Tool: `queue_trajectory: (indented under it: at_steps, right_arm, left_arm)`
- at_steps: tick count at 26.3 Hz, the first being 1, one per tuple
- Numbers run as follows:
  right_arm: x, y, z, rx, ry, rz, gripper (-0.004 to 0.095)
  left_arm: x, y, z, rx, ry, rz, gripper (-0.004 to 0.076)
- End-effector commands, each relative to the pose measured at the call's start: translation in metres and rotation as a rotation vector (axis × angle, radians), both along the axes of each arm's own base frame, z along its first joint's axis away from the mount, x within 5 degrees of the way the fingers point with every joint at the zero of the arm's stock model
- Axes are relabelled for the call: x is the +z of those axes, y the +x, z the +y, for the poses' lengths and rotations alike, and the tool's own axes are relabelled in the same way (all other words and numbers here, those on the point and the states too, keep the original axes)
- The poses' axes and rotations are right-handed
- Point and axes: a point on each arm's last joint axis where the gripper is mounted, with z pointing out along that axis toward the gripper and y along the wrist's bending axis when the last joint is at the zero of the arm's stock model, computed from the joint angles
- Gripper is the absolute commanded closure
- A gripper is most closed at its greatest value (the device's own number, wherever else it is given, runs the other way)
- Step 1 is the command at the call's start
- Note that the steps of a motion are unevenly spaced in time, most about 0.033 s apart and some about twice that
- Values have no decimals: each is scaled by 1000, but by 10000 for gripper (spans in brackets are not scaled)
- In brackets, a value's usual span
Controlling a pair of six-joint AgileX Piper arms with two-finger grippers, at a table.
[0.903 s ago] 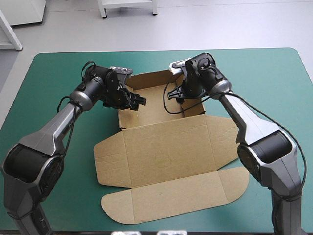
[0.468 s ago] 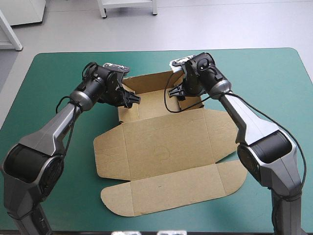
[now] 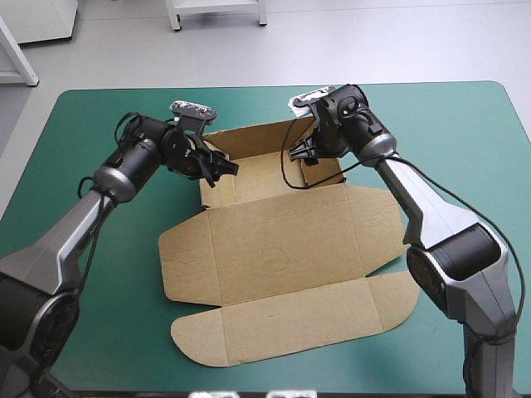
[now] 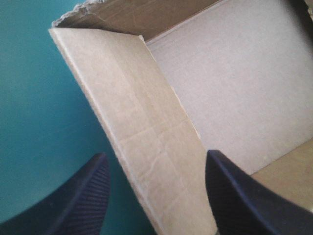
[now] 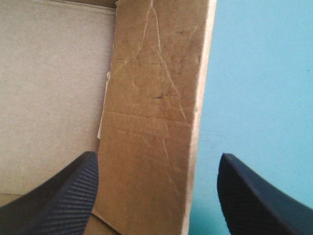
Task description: Fold the box
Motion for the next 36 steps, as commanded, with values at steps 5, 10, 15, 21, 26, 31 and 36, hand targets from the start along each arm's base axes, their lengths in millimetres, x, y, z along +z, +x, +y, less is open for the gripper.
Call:
queue_trajectory:
  at_steps: [5, 10, 15, 21, 26, 31, 36]
  right_arm:
    - [78, -36, -19, 30, 71, -156, 306]
    - [84, -47, -18, 62, 130, -124, 307]
    - [86, -49, -16, 73, 141, -123, 306]
    - [88, -50, -18, 70, 135, -130, 308]
    - [89, -47, -23, 53, 79, -168, 304]
    - [92, -37, -22, 16, 94, -269, 285]
    - [59, -13, -21, -24, 55, -200, 285]
  left_arm:
    - [38, -72, 24, -13, -147, -237, 318]
    - [37, -123, 45, -13, -197, -340, 346]
    - [10, -173, 63, 0, -240, -291, 367]
    - [-9, -222, 83, -3, -270, -334, 367]
    - [-12, -246, 93, -6, -296, -404, 367]
    - [-21, -249, 105, 10, -155, -430, 367]
    - [-23, -248, 105, 21, -162, -429, 367]
